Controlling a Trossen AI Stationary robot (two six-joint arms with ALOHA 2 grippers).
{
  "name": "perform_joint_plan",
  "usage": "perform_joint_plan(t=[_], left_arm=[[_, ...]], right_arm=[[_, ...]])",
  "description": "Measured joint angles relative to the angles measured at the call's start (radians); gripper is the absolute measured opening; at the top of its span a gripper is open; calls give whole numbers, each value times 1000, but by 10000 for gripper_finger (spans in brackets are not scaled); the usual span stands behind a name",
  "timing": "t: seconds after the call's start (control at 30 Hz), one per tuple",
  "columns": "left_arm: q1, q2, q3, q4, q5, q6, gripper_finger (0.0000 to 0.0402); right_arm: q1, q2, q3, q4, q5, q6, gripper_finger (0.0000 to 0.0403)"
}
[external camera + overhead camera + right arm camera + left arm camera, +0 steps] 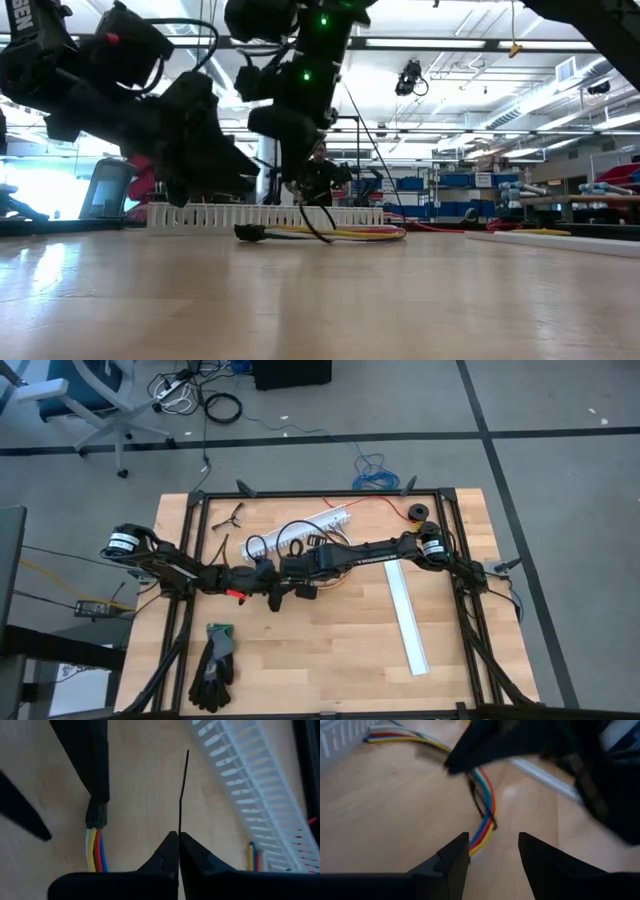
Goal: Ziptie cables
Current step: Wrap the cable wires with black zip tie
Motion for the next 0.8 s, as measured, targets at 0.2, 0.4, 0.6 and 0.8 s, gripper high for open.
perform_joint_plan(t=[0.2,0.4,0.6,0.8], left_arm=[[1,0,0,-24,-1,-44,181],[-19,29,0,10,-5,-70,181],[-25,135,24,193,-11,-92,181],[-21,309,185,250,-11,-56,181]], right_arm=[[29,-38,-231,163,5,74,0],[64,-251,-585,539,7,119,0],[49,-482,-880,732,-33,168,0],[25,-551,-1127,1053,-182,170,0]])
